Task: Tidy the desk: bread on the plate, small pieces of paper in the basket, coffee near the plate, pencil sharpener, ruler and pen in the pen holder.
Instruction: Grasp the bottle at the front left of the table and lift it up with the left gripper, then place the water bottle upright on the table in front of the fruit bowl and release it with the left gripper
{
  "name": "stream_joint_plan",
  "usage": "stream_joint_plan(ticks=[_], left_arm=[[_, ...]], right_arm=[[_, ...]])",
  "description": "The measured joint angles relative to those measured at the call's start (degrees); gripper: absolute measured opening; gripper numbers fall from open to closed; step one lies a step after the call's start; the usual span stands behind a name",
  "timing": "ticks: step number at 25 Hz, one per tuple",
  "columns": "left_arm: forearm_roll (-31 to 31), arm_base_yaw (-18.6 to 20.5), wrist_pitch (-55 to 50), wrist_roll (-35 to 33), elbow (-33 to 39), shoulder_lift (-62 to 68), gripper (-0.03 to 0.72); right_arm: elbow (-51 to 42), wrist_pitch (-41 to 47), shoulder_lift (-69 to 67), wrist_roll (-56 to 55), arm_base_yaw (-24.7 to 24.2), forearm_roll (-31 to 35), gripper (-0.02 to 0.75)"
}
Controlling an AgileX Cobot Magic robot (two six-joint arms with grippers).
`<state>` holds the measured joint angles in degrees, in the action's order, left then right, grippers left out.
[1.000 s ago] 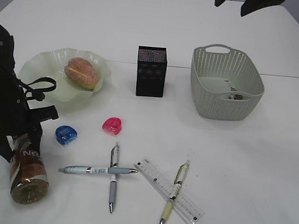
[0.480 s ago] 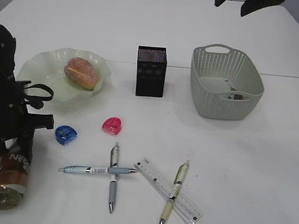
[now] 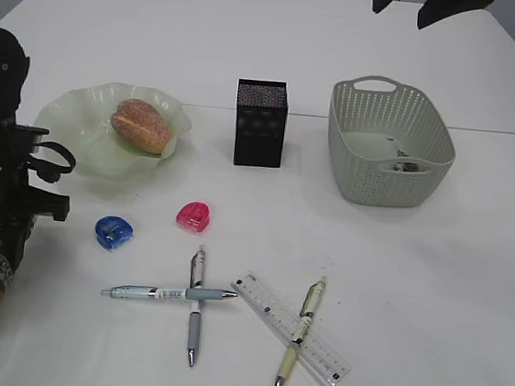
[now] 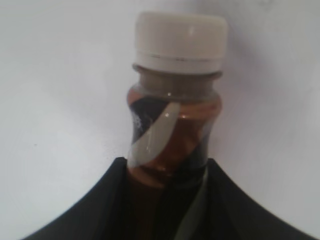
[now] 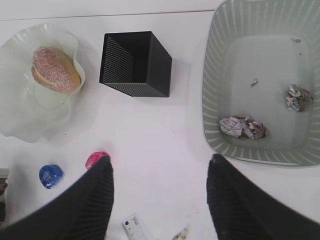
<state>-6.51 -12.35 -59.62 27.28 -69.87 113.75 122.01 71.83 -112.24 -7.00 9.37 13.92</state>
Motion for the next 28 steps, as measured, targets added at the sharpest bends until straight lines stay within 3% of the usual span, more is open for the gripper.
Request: stream_joint_plan(ticks=[12, 28], left_arm=[[0.0, -0.5, 1.2, -6.3, -0.9, -2.1, 0.293], [-5.6, -1.8, 10.4, -6.7, 0.1, -31.0, 0.293]], right_arm=[[0.0, 0.0, 0.0, 0.0, 0.0, -3.1, 0.437], [0.0, 0.0, 0.0, 0.0, 0.0, -6.5, 0.438]])
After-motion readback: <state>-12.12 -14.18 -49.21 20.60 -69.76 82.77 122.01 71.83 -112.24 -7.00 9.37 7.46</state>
